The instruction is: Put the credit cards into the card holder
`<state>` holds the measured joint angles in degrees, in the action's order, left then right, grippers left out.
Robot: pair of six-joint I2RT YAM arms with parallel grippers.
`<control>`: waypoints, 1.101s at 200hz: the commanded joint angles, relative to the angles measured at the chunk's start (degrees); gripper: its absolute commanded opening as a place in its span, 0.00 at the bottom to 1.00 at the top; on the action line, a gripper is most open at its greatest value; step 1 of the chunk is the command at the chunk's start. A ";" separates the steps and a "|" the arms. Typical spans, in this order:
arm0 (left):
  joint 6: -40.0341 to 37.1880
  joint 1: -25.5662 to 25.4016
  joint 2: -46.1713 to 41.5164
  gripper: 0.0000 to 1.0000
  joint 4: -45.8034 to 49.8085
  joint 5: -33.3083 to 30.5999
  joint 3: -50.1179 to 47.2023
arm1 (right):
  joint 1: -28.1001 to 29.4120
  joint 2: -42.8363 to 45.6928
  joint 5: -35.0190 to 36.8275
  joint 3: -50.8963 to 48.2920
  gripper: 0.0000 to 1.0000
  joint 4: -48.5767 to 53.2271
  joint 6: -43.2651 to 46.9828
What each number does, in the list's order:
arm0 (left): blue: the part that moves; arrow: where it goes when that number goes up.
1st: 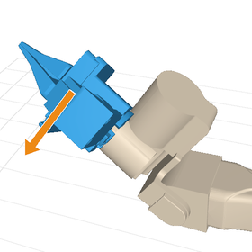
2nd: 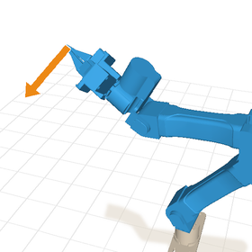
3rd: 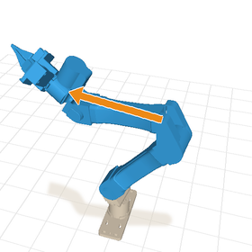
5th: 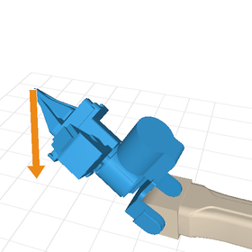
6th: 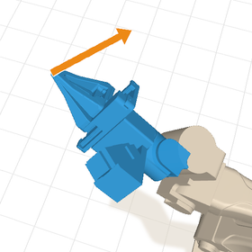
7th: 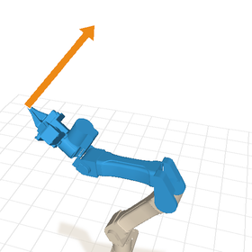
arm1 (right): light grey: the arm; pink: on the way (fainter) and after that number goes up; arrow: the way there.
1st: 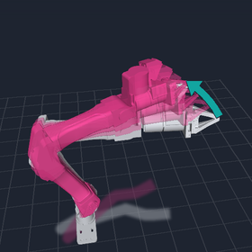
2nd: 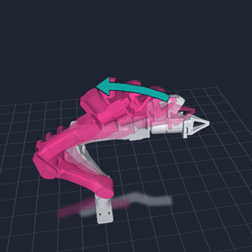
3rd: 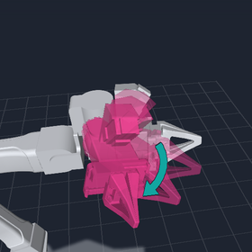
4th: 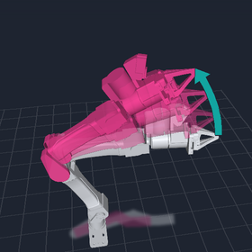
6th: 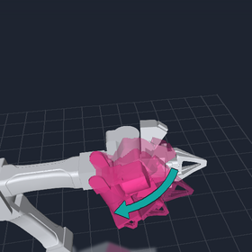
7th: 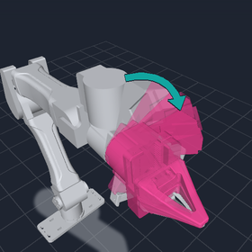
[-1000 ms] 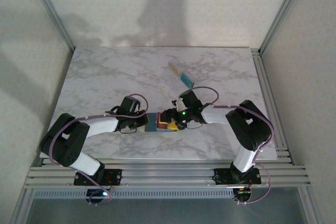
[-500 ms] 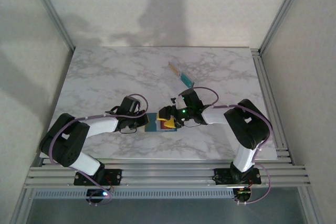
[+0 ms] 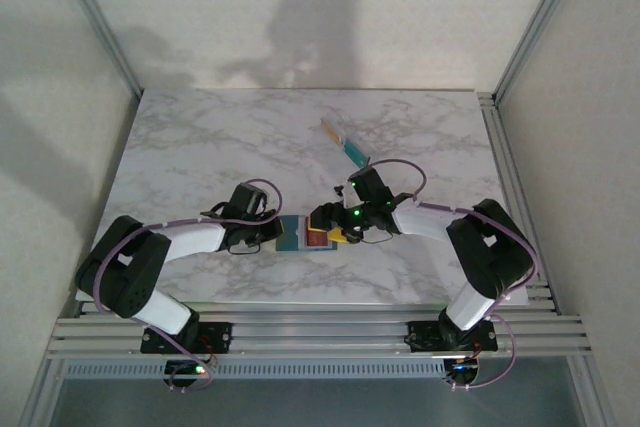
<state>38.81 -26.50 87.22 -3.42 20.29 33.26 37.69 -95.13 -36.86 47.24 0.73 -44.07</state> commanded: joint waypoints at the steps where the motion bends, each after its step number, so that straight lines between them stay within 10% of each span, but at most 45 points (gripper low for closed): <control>1: 0.21 0.05 2.90 0.03 2.20 -0.62 -1.17 | -0.08 -1.23 1.88 -0.22 0.80 2.25 1.75; 220: 0.53 0.02 2.88 0.02 2.33 -0.58 -1.42 | 3.26 -3.84 4.51 2.78 0.68 4.58 5.77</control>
<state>38.81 -26.52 88.23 -5.56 21.19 33.26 40.38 -98.15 -31.24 50.06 6.55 -37.71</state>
